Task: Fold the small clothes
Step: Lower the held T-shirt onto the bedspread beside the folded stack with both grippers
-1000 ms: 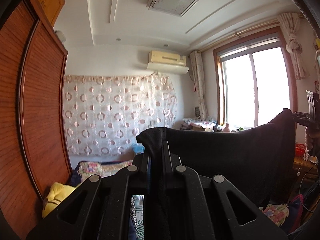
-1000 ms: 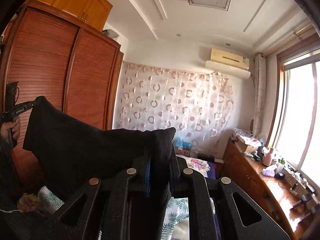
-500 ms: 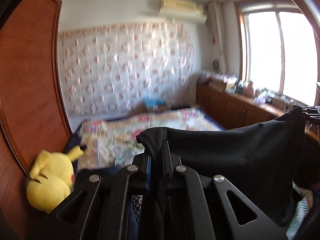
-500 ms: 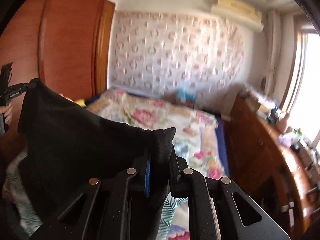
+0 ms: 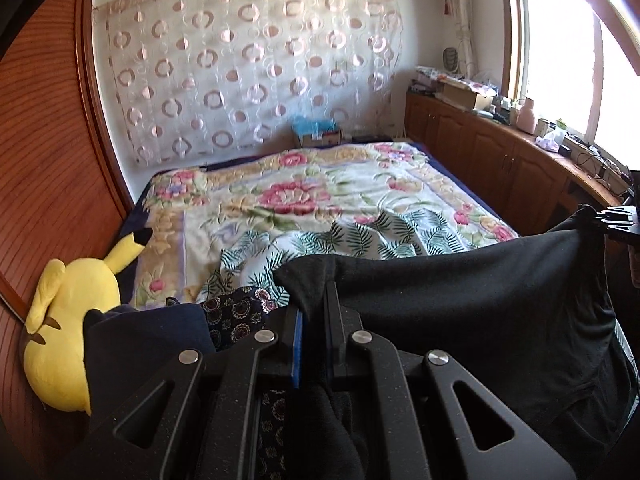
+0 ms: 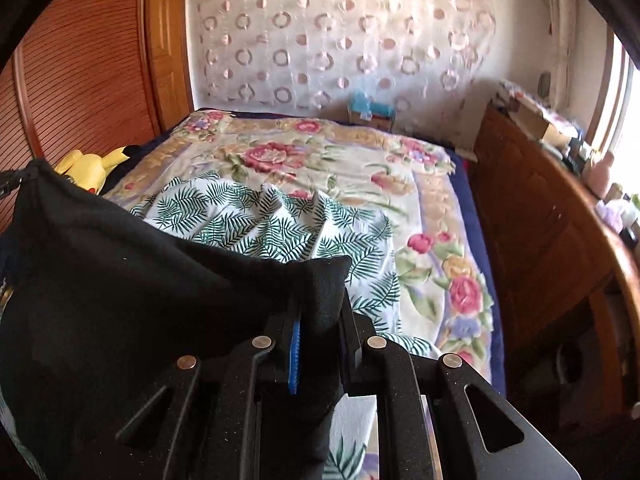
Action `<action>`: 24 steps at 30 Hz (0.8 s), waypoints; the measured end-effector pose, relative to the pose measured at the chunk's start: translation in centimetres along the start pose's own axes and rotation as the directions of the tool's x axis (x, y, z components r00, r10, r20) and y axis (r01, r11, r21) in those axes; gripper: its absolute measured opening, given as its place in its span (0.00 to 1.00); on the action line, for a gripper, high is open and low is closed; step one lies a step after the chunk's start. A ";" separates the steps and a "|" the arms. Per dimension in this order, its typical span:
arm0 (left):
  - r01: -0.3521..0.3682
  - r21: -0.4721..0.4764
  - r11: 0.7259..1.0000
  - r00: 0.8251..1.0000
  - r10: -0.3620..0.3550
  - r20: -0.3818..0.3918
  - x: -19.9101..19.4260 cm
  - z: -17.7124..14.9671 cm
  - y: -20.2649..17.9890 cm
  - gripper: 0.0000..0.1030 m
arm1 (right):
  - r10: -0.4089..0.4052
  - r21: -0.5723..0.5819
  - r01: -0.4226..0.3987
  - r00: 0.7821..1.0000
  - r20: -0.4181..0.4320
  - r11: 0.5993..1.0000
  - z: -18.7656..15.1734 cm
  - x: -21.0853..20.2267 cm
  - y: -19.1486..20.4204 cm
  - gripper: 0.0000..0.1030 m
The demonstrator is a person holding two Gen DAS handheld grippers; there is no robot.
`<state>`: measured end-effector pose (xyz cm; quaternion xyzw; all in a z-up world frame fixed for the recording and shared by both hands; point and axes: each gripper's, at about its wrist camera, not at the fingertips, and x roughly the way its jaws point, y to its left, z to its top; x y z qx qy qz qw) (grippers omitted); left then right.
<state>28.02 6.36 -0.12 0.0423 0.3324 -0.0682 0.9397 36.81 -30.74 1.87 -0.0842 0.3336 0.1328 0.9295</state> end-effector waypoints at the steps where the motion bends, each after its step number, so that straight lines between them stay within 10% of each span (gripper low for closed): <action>1: 0.001 0.003 1.000 1.000 -0.001 -0.009 0.4 0.0 0.1 0.09 | 0.003 0.005 -0.003 1.000 -0.006 1.000 0.1 0.4 0.0 0.14; 5: -0.006 -0.007 1.000 0.998 0.006 -0.064 1.7 0.3 0.5 0.15 | 0.002 0.024 -0.001 0.999 -0.044 1.000 -1.2 1.9 0.1 0.26; 12: 0.047 -0.008 0.999 0.996 -0.048 -0.073 -0.9 -2.0 0.0 0.73 | -0.011 0.066 0.012 1.000 -0.017 0.998 -4.0 -0.5 0.7 0.42; 24: 0.028 0.019 0.999 0.993 -0.026 -0.118 -4.0 -8.3 -2.5 0.67 | 0.019 0.109 -0.012 0.998 -0.060 0.994 -12.4 -6.6 2.1 0.42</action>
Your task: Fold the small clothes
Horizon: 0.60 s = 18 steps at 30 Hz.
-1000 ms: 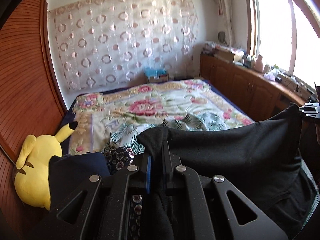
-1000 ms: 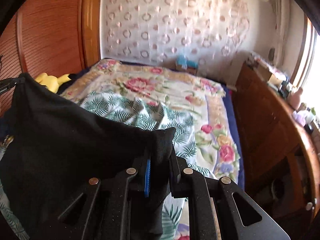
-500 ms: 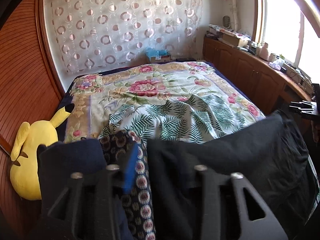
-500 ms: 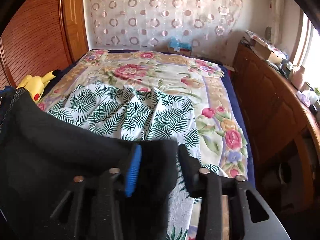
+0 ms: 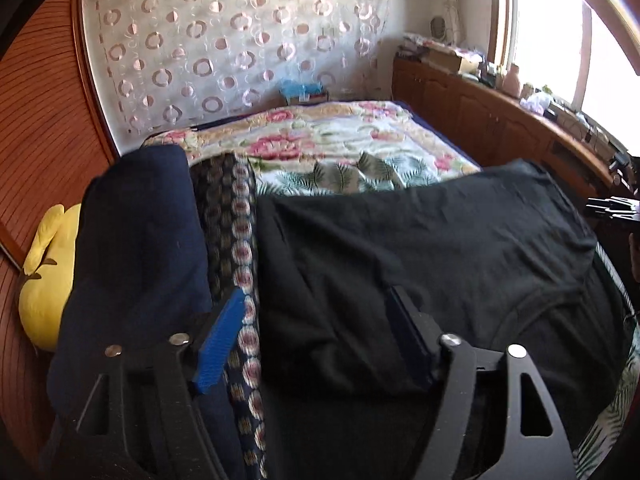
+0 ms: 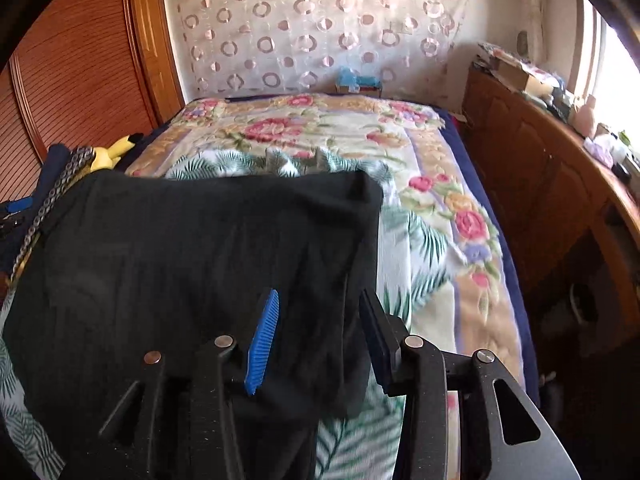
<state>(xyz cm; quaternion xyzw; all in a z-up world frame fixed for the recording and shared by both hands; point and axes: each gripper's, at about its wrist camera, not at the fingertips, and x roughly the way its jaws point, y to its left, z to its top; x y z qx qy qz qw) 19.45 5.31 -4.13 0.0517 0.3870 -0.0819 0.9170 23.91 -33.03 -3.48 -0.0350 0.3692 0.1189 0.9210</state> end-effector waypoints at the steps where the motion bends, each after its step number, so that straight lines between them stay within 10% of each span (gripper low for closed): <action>1: -0.007 0.004 1.000 1.000 0.007 -0.007 0.1 -0.2 0.0 0.63 | -0.008 0.008 0.008 1.000 -0.011 1.000 -0.6 -0.2 -0.1 0.42; 18: -0.051 0.073 0.996 0.991 0.060 -0.119 2.9 -1.4 -0.8 0.40 | -0.037 0.041 0.040 0.997 -0.075 0.998 -2.1 0.5 0.2 0.42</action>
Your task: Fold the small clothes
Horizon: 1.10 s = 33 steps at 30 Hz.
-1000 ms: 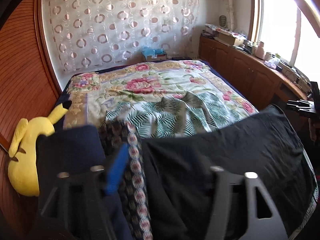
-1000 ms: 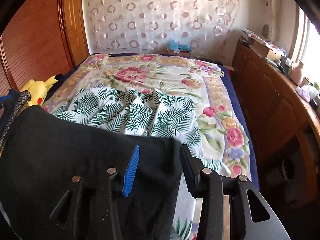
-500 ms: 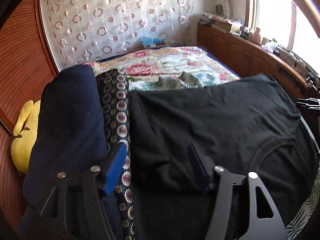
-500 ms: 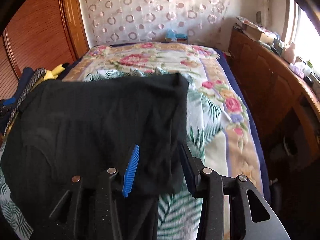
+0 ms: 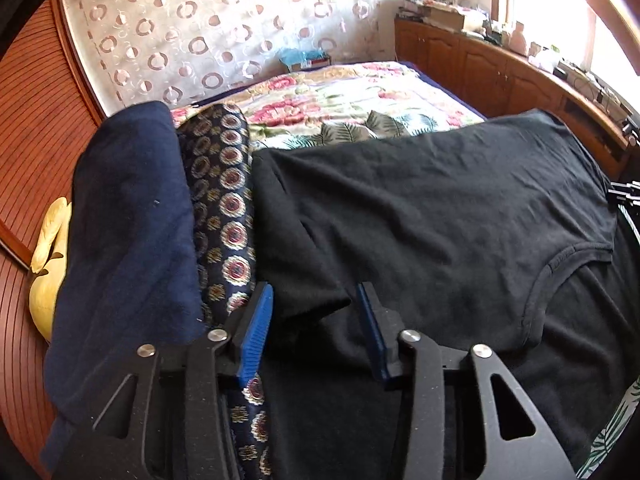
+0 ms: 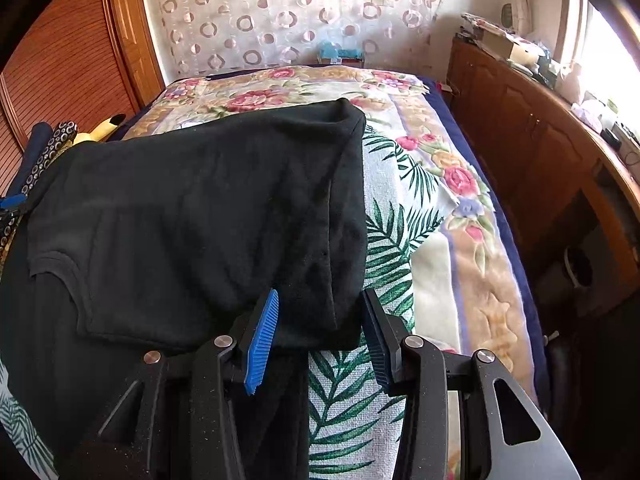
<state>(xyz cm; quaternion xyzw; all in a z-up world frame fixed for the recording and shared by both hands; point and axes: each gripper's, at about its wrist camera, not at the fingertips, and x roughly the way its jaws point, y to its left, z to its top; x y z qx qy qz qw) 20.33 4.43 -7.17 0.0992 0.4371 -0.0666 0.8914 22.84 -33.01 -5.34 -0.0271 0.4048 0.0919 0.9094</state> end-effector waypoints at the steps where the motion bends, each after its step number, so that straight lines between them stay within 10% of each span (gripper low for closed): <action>1: -0.004 0.012 1.000 1.000 0.005 -0.007 0.2 -0.1 -0.2 0.39 | 0.000 -0.003 0.000 1.000 0.001 1.000 -0.1 0.2 -0.1 0.42; 6: -0.064 0.035 0.997 0.997 0.065 -0.043 1.4 -0.2 -0.4 0.37 | -0.003 -0.030 0.004 1.000 0.006 1.000 -0.3 0.4 -0.3 0.40; 10: -0.088 0.033 0.996 0.996 0.089 -0.030 1.2 -0.1 -0.2 0.05 | 0.034 -0.053 -0.033 0.999 0.015 0.998 -0.2 0.3 -0.2 0.13; 33: 0.061 -0.152 0.986 0.969 -0.023 0.244 -7.9 -0.9 2.6 0.03 | 0.078 -0.046 -0.069 0.962 0.261 0.997 -1.1 -6.8 0.2 0.08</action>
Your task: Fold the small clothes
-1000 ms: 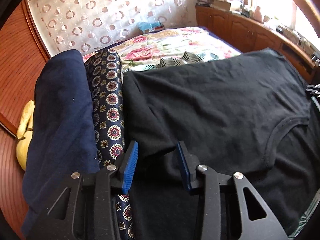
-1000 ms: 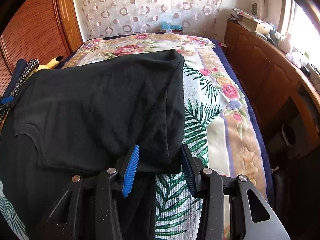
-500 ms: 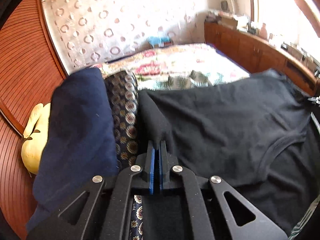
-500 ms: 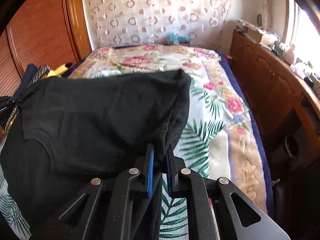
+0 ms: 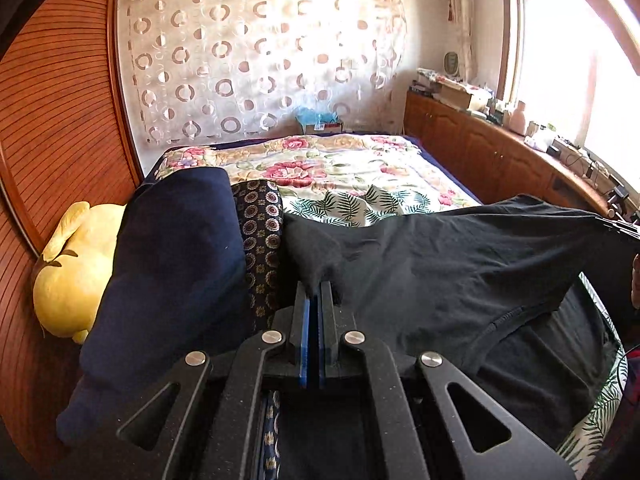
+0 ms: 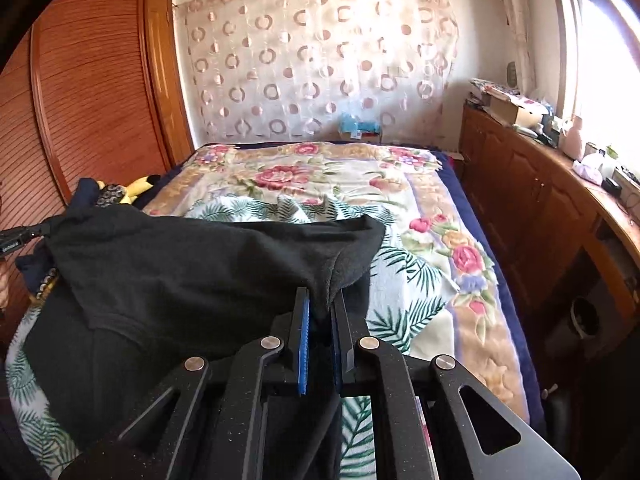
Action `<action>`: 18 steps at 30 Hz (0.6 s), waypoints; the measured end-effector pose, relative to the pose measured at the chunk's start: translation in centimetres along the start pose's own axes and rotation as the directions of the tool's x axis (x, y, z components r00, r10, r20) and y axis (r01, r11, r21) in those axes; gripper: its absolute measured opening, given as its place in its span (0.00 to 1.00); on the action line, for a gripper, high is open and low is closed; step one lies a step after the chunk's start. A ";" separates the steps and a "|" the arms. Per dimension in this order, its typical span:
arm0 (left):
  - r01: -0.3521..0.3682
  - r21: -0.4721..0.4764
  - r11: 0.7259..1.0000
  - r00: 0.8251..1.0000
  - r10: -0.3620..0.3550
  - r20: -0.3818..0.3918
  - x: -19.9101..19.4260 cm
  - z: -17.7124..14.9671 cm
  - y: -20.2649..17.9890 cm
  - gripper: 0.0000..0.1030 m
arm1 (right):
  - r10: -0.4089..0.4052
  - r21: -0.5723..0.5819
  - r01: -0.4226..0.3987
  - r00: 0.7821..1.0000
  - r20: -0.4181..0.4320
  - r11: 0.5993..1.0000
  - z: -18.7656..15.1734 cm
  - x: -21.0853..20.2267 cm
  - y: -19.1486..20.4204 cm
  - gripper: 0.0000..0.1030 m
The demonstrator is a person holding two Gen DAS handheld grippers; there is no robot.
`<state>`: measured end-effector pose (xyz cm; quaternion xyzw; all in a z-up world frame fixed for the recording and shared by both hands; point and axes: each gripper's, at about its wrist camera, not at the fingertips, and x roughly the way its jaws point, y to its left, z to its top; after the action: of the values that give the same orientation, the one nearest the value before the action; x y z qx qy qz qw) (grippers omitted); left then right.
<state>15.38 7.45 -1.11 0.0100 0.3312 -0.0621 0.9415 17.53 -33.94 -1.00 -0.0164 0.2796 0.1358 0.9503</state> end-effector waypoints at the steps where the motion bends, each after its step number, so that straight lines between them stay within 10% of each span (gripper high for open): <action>1: -0.001 -0.001 1.000 1.000 0.001 0.003 -0.3 -0.2 0.0 0.03 | 0.001 -0.002 -0.001 1.000 0.005 1.000 0.0 -0.3 0.1 0.08; 18: 0.056 -0.023 0.998 0.994 -0.054 0.093 -6.1 -2.2 -0.8 0.03 | 0.029 -0.020 -0.028 0.996 0.083 0.999 0.0 -5.0 0.3 0.08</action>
<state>9.21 7.42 0.96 -0.0141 0.2884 -0.0841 0.9537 13.38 -34.94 1.69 -0.0158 0.2388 0.1525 0.9589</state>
